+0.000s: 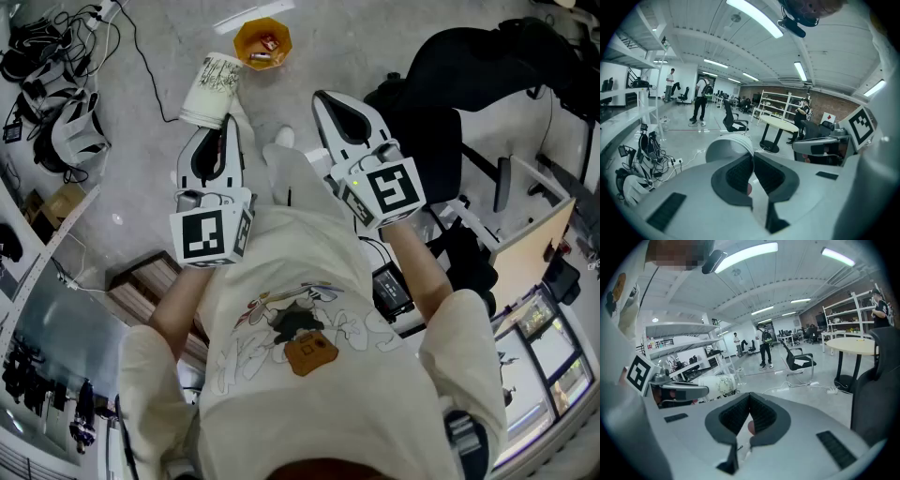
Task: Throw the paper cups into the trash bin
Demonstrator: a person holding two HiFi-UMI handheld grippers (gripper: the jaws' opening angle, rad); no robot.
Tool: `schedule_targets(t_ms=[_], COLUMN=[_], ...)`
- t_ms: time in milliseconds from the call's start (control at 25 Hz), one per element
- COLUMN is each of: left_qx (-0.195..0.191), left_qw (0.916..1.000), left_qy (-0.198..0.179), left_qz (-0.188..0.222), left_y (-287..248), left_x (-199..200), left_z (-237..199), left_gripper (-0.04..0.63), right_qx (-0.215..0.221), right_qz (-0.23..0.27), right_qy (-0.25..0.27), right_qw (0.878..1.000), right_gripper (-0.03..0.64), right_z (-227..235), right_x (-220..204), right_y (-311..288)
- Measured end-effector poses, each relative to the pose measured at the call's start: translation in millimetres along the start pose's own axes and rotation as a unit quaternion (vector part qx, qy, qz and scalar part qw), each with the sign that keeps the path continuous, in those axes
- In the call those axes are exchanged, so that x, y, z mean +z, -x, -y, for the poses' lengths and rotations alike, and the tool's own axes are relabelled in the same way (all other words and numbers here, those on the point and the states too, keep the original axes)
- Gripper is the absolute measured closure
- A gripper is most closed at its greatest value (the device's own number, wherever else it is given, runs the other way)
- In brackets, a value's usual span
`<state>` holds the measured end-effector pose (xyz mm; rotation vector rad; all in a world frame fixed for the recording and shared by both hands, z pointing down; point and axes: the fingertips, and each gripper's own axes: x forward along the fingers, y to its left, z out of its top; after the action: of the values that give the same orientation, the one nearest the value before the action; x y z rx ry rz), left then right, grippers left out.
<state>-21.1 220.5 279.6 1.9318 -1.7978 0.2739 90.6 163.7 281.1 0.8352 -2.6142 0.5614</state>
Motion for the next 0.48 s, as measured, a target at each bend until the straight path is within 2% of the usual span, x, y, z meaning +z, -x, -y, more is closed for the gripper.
schedule_targets(t_ms=[200, 480], left_qx=[-0.002, 0.013], left_qw=[0.9997, 0.9990], left_qy=[0.024, 0.044], left_qz=[0.011, 0.003], left_y=[72.7, 113.8], left_x=[19.9, 14.7], left_z=[28.1, 10.8], left_gripper=[0.574, 0.574], right_qx=[-0.017, -0.040], right_qz=[0.008, 0.012], right_qy=[-0.007, -0.047], right_qw=[1.000, 0.998], right_gripper=[0.611, 0.609], right_z=[-26.4, -58.1], right_x=[-3.3, -15.0], right_y=[58.1, 83.3])
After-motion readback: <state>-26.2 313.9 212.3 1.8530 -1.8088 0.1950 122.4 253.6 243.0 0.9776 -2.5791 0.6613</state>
